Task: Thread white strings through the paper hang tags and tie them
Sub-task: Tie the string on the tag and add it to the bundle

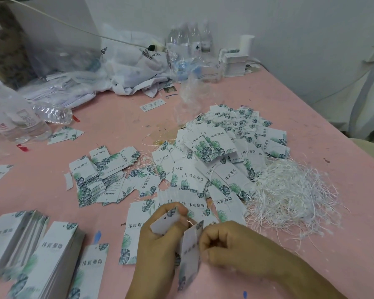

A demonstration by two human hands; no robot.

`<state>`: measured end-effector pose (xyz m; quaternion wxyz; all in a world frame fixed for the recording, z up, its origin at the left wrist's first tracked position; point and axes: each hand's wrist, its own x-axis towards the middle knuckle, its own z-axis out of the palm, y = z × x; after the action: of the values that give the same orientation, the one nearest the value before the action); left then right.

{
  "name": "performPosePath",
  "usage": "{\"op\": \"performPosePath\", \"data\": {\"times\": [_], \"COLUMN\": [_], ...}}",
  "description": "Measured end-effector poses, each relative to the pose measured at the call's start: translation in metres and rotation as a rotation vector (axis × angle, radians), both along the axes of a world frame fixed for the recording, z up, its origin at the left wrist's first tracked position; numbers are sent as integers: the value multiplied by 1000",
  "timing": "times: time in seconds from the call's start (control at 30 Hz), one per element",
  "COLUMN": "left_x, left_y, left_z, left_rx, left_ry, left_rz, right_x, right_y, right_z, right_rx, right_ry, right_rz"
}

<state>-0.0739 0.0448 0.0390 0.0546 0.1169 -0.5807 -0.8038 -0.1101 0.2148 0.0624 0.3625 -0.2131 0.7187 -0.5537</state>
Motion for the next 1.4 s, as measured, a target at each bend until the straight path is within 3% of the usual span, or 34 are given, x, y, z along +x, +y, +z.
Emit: {"op": "performPosePath", "data": {"times": [0.2, 0.27, 0.43, 0.67, 0.93, 1.13, 1.27, 1.4], "left_x": [-3, -3, -5, -8, -11, -9, -4, -2], "left_y": [-1, 1, 4, -8, -19, -14, -5, 2], "left_z": [7, 9, 12, 16, 16, 11, 8, 2], "left_rx": [166, 213, 391, 585, 605, 326, 214, 168], "left_ry": [-3, -26, -72, -47, -4, 8, -36, -77], "left_rz": [83, 94, 131, 157, 229, 286, 202, 130], "right_x": [-5, -3, 9, 0, -12, -13, -11, -3], "right_y": [6, 3, -10, 2, 19, 23, 20, 8], "right_z": [-4, -8, -17, -15, -14, -12, -8, -10], "right_rx": [-136, -116, 201, 108, 217, 321, 450, 394], "right_ry": [-131, -27, 341, 120, 205, 549, 797, 973], "right_rz": [-232, -301, -330, -167, -228, -390, -428, -438]}}
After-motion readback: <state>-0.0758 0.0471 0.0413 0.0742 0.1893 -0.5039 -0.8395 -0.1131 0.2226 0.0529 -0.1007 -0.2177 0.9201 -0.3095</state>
